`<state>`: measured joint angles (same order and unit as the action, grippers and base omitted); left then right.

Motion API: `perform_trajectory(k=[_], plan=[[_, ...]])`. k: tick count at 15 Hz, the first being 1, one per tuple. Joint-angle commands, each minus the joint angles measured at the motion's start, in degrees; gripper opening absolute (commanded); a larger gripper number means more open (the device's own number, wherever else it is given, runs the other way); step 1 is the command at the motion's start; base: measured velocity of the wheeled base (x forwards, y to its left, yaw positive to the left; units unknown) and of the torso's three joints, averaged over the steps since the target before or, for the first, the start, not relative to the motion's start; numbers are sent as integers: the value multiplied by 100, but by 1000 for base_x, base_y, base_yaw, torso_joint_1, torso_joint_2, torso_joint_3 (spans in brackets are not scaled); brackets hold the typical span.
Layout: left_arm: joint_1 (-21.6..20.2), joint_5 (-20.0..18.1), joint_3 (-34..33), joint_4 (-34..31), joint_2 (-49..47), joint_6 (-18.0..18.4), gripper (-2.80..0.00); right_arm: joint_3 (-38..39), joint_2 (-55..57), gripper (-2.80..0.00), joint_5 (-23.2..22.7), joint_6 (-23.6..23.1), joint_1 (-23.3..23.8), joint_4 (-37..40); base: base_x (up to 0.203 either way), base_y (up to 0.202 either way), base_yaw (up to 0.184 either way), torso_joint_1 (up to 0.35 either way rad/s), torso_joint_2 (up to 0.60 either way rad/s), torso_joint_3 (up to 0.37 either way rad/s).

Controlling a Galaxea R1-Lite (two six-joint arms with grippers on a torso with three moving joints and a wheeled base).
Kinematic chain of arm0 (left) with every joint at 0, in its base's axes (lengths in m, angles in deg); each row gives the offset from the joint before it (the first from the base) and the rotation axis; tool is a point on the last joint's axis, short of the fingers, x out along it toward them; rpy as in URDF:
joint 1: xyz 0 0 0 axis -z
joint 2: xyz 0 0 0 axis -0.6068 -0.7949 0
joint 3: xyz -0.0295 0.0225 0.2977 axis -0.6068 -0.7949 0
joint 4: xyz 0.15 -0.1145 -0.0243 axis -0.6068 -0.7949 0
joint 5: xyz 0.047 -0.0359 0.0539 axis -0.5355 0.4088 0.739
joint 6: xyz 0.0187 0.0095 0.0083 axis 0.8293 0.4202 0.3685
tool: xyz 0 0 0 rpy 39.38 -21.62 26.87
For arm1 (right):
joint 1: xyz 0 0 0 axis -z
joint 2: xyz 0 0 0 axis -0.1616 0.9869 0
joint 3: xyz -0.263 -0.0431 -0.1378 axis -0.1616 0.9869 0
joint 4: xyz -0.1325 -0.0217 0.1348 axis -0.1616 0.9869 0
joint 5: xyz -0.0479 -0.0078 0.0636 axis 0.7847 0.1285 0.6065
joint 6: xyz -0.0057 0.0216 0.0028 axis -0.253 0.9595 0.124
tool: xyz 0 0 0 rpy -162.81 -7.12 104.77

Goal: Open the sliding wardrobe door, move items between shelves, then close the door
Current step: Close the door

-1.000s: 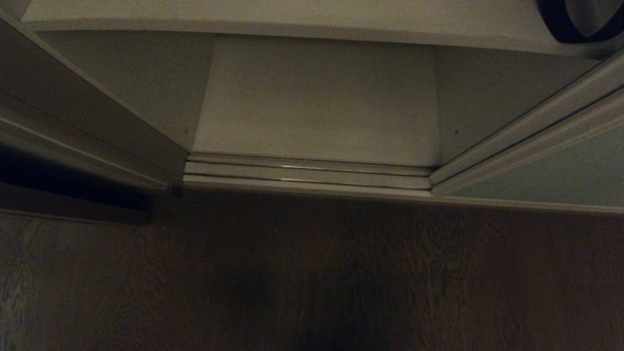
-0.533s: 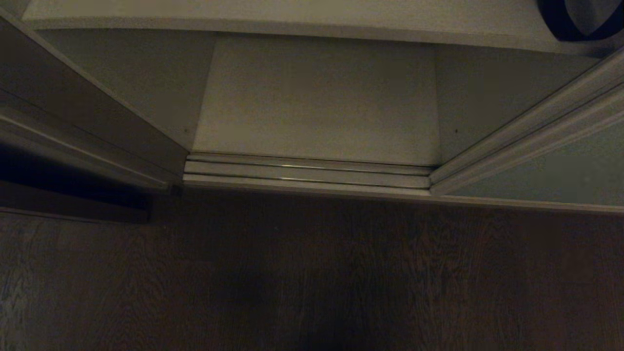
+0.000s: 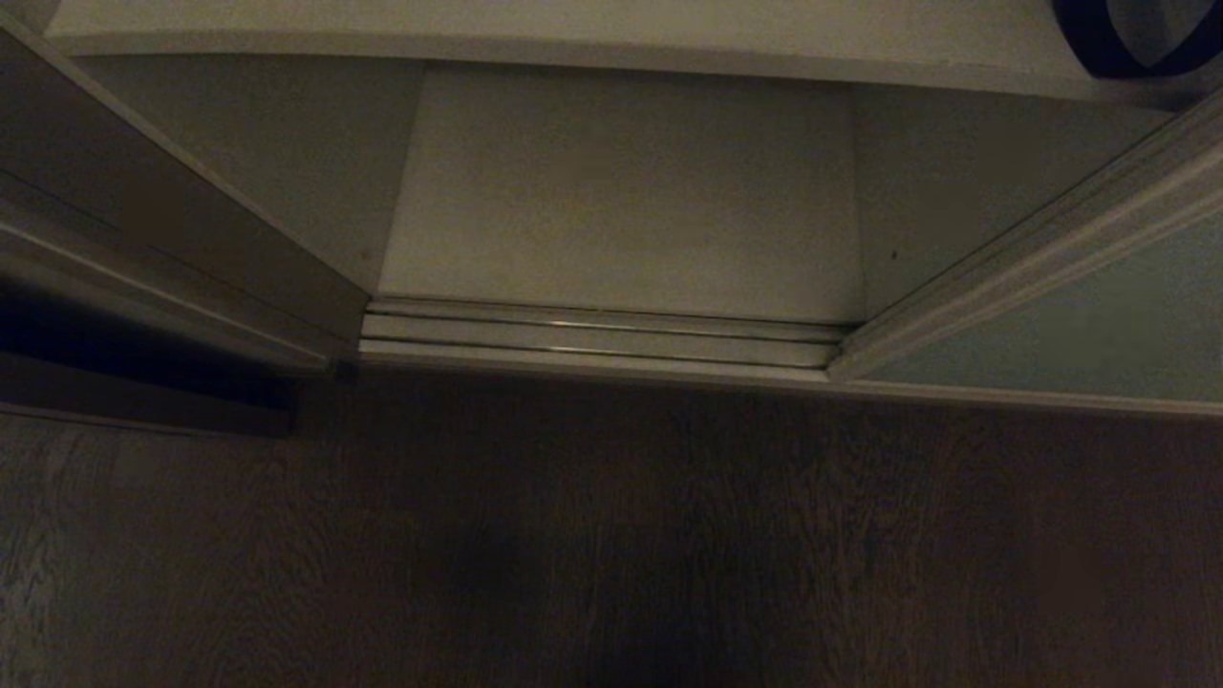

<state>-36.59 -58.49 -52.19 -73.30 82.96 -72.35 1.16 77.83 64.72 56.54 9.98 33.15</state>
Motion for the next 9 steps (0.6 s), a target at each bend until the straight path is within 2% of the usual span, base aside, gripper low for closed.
perform_trajectory(k=[1,3,6,9], plan=[[2,-2,0,-2,-7,2,-280,-69,211,-280,-500,-265,9,7,0,0,0,0,0,0],[2,-2,0,-2,-7,2,-280,-150,329,-280,-1068,-584,11,15,0,0,0,0,0,0],[2,-2,0,-2,-7,2,-280,-176,431,-280,-1582,-923,11,30,0,0,0,0,0,0],[2,-2,0,-2,-7,2,-280,-472,672,-280,-2144,-1501,7,108,0,0,0,0,0,0]])
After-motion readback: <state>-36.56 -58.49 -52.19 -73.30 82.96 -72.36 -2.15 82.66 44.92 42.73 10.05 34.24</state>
